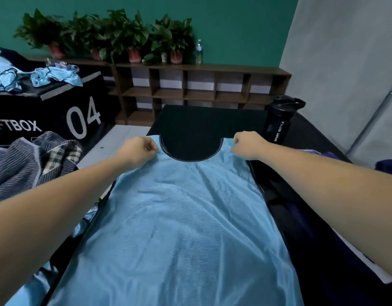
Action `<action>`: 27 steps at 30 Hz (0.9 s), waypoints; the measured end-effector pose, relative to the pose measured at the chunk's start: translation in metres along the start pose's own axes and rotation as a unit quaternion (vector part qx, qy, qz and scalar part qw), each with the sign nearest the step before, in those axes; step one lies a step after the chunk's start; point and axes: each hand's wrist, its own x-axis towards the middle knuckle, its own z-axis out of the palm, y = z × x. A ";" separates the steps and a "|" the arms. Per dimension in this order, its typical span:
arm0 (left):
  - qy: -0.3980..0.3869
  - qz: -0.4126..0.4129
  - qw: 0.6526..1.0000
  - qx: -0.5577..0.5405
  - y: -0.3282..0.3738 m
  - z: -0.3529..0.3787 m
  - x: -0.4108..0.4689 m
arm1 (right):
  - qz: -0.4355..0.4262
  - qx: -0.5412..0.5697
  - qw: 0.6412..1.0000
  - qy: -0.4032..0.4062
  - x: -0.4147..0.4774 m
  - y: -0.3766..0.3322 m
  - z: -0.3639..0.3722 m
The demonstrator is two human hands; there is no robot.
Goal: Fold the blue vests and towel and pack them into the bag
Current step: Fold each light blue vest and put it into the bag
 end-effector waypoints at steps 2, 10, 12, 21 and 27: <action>0.005 0.007 1.000 0.029 -0.010 0.003 0.019 | 0.011 0.018 1.000 0.006 0.011 0.005 0.006; 0.020 0.007 0.993 0.119 -0.014 0.011 0.078 | 0.048 0.048 0.998 0.011 0.042 0.012 0.030; 0.004 -0.003 0.990 0.138 -0.010 0.013 0.083 | 0.061 0.062 0.996 0.001 0.044 0.012 0.031; -0.021 -0.064 0.973 0.221 -0.006 0.008 0.089 | 0.065 0.101 0.992 0.034 0.043 0.014 0.012; 0.026 -0.030 0.973 0.229 0.007 -0.017 0.069 | 0.034 0.181 0.982 0.042 0.020 0.007 -0.013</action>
